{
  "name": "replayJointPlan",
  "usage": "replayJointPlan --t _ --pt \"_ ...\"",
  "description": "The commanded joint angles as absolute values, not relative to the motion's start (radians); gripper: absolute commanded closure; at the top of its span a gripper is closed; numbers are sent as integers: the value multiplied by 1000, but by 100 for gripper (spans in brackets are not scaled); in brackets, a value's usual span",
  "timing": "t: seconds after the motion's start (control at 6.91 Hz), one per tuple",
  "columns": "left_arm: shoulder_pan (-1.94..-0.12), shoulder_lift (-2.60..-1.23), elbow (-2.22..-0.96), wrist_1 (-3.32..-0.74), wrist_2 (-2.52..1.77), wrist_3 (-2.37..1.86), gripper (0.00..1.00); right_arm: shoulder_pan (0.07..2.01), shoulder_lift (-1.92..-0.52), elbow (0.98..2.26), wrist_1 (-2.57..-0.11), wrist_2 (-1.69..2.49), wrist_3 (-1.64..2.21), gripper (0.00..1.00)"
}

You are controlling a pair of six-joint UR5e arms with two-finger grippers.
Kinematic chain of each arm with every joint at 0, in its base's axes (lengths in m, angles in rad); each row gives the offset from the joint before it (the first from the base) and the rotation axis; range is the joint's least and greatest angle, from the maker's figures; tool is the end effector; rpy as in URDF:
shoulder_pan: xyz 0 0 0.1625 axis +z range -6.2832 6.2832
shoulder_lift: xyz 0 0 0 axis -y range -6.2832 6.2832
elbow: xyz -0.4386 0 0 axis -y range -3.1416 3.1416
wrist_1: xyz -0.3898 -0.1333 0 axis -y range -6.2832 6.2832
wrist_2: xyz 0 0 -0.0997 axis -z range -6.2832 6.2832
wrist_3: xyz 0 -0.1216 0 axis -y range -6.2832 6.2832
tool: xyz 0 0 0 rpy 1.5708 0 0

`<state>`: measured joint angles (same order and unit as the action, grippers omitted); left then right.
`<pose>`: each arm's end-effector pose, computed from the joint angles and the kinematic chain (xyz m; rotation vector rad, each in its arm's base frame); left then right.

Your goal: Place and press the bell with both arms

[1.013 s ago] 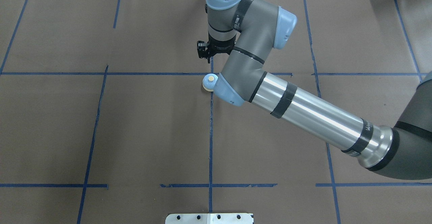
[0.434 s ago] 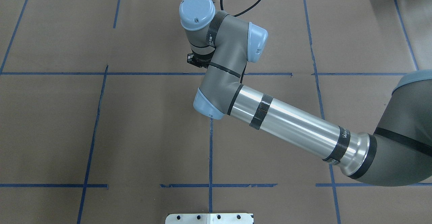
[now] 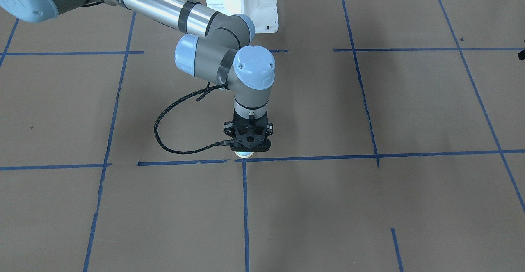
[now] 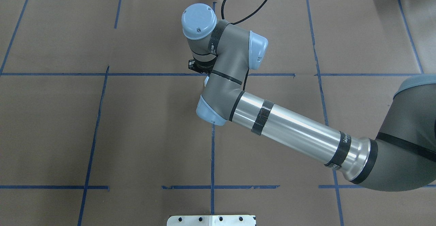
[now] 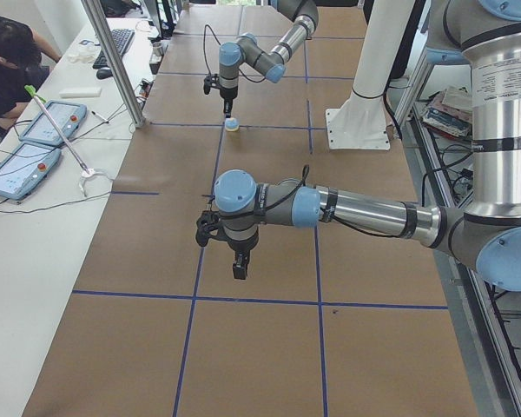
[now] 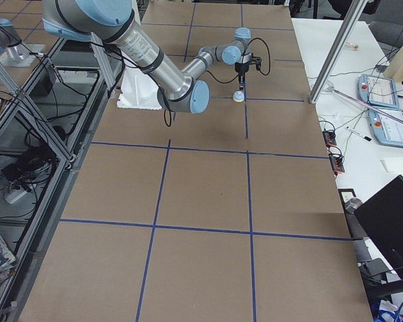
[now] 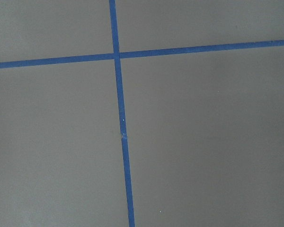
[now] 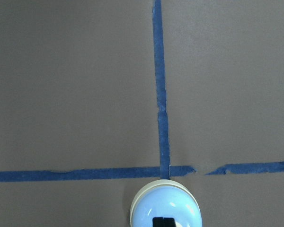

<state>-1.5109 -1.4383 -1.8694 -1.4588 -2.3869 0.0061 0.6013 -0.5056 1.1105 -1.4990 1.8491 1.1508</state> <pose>-0.0189 -0.4325 0.6106 0.0291 0.8172 0.0844 -0.6488 -0.5662 0.1820 0.0951 -0.7172 0.0792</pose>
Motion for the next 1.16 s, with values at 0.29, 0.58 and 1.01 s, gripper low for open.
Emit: replayJointPlan --t 0.29,0.58,1.01 --pt "-1511 -1439 -1868 -1459 -2388 6 0 594 -517 1108 -1491 1850 1152 100" --pt "-1511 -1439 -1867 -1459 -2388 6 0 592 -525 1108 -1491 1850 1150 100" --pt "-1511 -1437 -1868 -1459 -2388 6 0 594 -517 1117 -1494 1855 1154 100"
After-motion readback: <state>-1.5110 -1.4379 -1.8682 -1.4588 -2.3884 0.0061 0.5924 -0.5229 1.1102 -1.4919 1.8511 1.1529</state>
